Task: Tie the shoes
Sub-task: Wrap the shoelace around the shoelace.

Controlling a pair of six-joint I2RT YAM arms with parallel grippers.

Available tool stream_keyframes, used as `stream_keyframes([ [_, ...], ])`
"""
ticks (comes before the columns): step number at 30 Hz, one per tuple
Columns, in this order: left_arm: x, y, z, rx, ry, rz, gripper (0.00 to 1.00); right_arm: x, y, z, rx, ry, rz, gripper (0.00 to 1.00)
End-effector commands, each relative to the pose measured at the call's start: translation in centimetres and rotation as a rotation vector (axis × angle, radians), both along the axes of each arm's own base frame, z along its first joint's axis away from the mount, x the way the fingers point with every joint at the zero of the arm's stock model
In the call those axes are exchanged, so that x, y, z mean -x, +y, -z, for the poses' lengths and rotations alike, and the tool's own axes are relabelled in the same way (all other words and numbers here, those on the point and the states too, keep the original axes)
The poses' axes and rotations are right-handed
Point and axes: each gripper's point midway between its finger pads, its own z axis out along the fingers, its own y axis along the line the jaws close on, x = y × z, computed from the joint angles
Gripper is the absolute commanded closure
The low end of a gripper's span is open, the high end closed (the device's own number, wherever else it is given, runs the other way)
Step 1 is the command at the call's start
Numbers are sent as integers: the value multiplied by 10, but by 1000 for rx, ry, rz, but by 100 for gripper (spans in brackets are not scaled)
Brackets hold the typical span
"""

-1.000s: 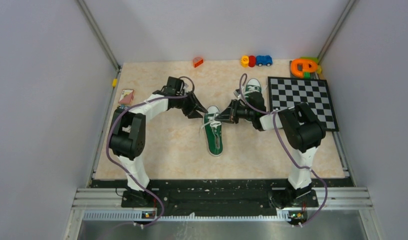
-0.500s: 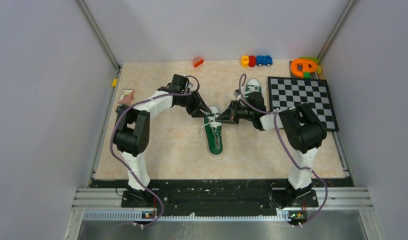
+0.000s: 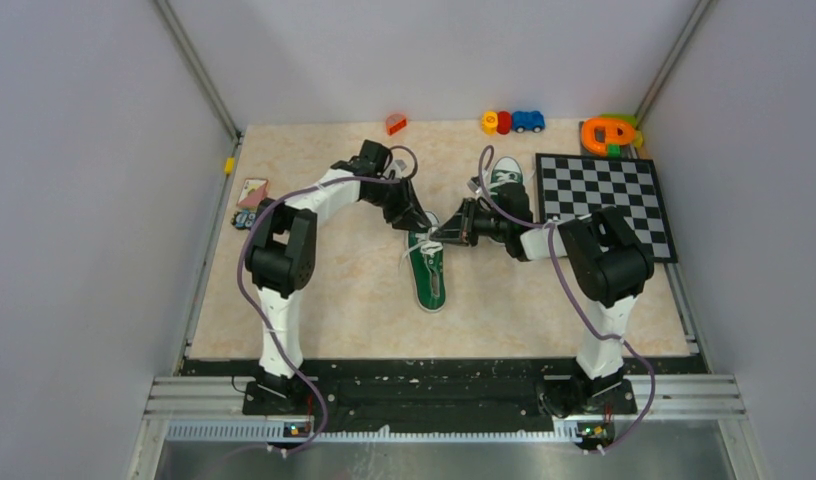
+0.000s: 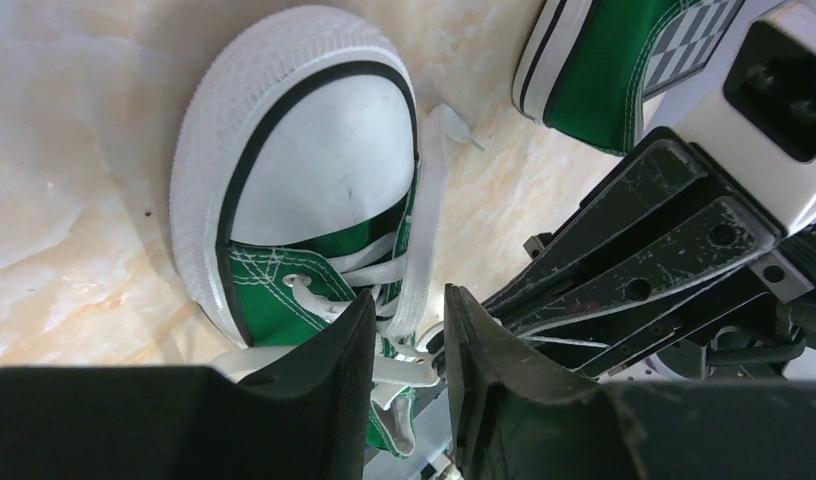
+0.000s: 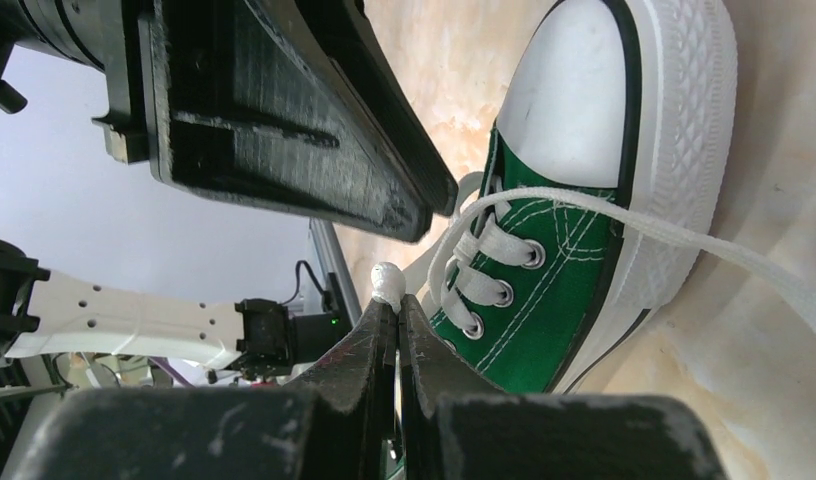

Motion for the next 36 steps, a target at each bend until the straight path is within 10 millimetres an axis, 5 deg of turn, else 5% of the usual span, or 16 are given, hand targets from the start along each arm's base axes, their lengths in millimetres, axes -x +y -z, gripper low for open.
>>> stream_keyframes([
  [1,4,-7,-9,12,-9,67,65,-12,-1,-39,-52,-125,20,100],
  [13,7,-14,1,-60,9,124,73,-11,-2,-38,-57,-123,23,100],
  [18,6,-11,5,-99,14,120,86,-12,-3,-39,-58,-121,30,100],
  [22,1,-10,-6,-97,-15,109,100,-14,-5,-40,-62,-122,39,100],
  [36,-9,-4,-40,-13,-50,31,100,-18,-5,-46,-72,-135,46,100],
])
